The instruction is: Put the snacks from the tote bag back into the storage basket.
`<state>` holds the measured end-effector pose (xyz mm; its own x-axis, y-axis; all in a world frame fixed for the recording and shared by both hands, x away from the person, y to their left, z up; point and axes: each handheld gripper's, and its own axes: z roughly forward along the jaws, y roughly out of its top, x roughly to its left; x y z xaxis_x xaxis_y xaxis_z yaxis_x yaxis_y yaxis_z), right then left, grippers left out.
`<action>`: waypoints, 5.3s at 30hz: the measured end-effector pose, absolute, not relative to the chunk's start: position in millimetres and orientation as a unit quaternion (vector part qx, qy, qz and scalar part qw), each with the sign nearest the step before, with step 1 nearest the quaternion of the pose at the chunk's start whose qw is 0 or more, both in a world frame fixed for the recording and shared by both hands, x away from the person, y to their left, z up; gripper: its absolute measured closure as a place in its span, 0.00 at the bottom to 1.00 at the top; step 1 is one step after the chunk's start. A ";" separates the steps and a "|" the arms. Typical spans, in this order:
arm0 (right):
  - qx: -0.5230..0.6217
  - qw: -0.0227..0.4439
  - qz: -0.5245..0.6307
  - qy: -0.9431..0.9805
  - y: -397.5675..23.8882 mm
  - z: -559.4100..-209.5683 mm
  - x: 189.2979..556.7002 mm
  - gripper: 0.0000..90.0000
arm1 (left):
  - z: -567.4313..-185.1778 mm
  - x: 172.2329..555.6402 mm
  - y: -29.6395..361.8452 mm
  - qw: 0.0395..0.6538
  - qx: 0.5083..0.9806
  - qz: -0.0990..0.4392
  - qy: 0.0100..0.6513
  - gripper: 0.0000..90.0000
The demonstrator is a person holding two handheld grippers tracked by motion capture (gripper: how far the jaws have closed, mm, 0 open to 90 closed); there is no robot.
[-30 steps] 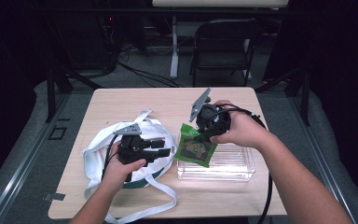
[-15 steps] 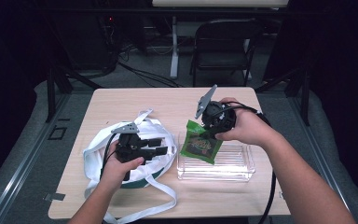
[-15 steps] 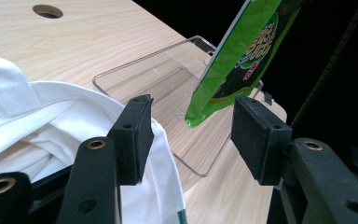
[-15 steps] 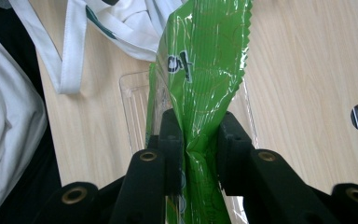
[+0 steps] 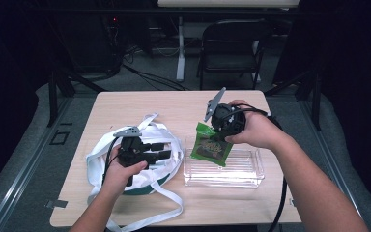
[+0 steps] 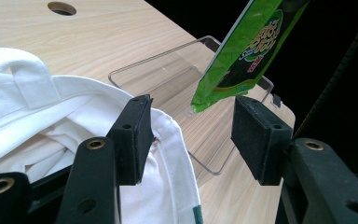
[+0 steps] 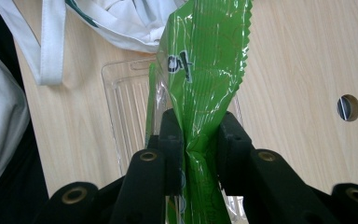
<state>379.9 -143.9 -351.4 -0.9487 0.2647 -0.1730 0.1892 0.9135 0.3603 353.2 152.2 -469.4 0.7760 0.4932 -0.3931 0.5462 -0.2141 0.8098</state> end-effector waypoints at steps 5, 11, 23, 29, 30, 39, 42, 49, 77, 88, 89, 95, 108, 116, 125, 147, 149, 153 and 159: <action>0.118 0.110 0.168 0.972 -142.6 -354.5 381.9 0.83 | -470.5 354.0 153.0 0.530 0.777 -0.026 0.338 0.53; 0.117 0.115 0.164 0.973 -141.0 -357.4 385.4 0.83 | -471.4 355.3 154.7 0.528 0.778 -0.024 0.340 0.53; 0.115 0.121 0.160 0.973 -138.6 -362.1 391.6 0.83 | -473.0 356.6 155.9 0.526 0.777 -0.024 0.344 0.53; 0.114 0.121 0.148 0.975 -137.1 -364.8 394.1 0.83 | -473.5 357.1 156.2 0.527 0.776 -0.024 0.346 0.53; 0.115 0.122 0.149 0.974 -136.7 -366.1 394.8 0.83 | -473.8 357.1 156.2 0.527 0.776 -0.024 0.347 0.53; 0.108 0.129 0.137 0.976 -130.7 -375.0 404.3 0.83 | -474.8 358.1 158.1 0.523 0.776 -0.021 0.351 0.52; 0.107 0.131 0.136 0.976 -128.2 -377.5 407.0 0.83 | -474.5 357.7 159.3 0.524 0.775 -0.020 0.352 0.52; 0.099 0.136 0.131 0.977 -124.7 -386.6 412.1 0.83 | -474.9 356.1 164.6 0.522 0.775 -0.015 0.357 0.52; 0.049 0.177 0.098 0.978 -103.6 -427.0 427.3 0.83 | -475.7 348.4 187.6 0.522 0.761 0.003 0.384 0.52; 0.039 0.184 0.098 0.977 -99.3 -437.3 431.2 0.84 | -475.9 348.6 190.5 0.523 0.759 0.004 0.387 0.52; 0.039 0.184 0.098 0.977 -98.6 -437.9 431.2 0.84 | -475.9 348.6 190.6 0.523 0.759 0.004 0.388 0.52; 0.030 0.189 0.099 0.977 -95.1 -440.9 431.4 0.83 | -476.0 348.9 191.5 0.524 0.758 0.005 0.389 0.52; 0.031 0.195 0.091 0.976 -95.7 -443.2 432.9 0.80 | -477.2 349.0 191.5 0.523 0.757 0.003 0.391 0.52; 0.042 0.197 0.084 0.976 -99.9 -444.8 435.6 0.72 | -478.6 349.7 191.3 0.523 0.757 0.002 0.393 0.52; 0.054 0.199 0.086 0.975 -99.5 -445.4 437.3 0.57 | -479.5 350.0 191.5 0.522 0.757 0.002 0.393 0.52; 0.088 0.214 0.120 0.965 -103.3 -437.5 441.8 0.44 | -481.0 355.7 192.5 0.518 0.755 0.008 0.402 0.51; 0.091 0.214 0.120 0.965 -104.0 -437.3 442.2 0.44 | -480.8 355.6 193.0 0.520 0.753 0.009 0.403 0.50; 0.093 0.217 0.121 0.964 -105.2 -436.1 442.1 0.44 | -480.7 354.9 192.7 0.520 0.753 0.010 0.403 0.50; 0.094 0.213 0.127 0.964 -106.2 -432.4 440.9 0.45 | -480.8 355.2 190.9 0.519 0.755 0.011 0.401 0.50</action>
<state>440.9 -106.2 -432.4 -0.8918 0.2351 -0.3865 0.1272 0.9502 0.2844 355.2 190.9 -480.8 0.6781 0.6162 -0.4006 0.5943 -0.1390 0.7922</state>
